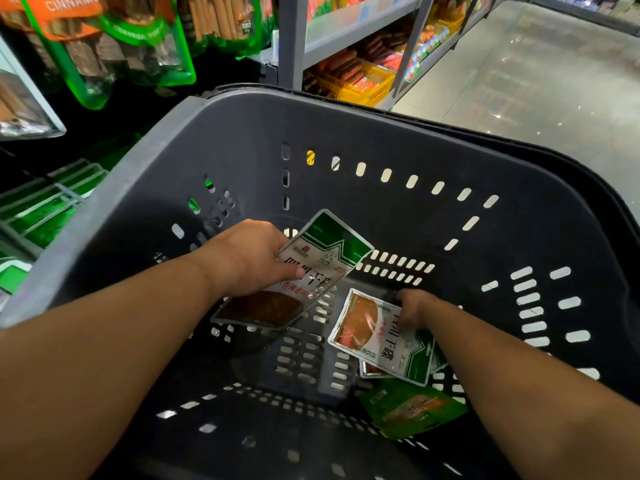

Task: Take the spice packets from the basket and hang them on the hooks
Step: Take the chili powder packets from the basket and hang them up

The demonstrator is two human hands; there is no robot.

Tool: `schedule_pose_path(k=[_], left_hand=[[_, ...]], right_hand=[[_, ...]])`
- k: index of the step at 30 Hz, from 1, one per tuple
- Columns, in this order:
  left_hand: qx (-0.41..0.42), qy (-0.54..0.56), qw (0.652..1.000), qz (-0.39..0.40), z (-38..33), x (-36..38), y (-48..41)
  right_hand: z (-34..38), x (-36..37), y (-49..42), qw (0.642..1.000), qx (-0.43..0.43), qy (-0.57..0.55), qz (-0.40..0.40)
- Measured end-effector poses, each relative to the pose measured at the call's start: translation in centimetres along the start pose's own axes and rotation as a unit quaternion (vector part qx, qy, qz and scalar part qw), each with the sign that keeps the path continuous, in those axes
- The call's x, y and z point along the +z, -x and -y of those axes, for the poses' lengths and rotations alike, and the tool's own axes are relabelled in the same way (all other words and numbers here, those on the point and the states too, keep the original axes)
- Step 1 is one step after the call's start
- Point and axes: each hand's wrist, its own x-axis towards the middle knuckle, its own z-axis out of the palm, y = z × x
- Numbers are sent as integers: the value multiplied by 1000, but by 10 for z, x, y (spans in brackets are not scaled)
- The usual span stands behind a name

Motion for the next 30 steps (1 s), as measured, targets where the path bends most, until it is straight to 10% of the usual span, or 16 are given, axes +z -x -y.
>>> schedule_pose_path(k=[16, 30], left_hand=[[-43, -31, 997, -63, 3, -11, -10], [-46, -5, 998, -38, 0, -18, 2]], right_hand=[[18, -40, 20, 992, -122, 4, 10], [80, -120, 137, 931, -329, 68, -141]])
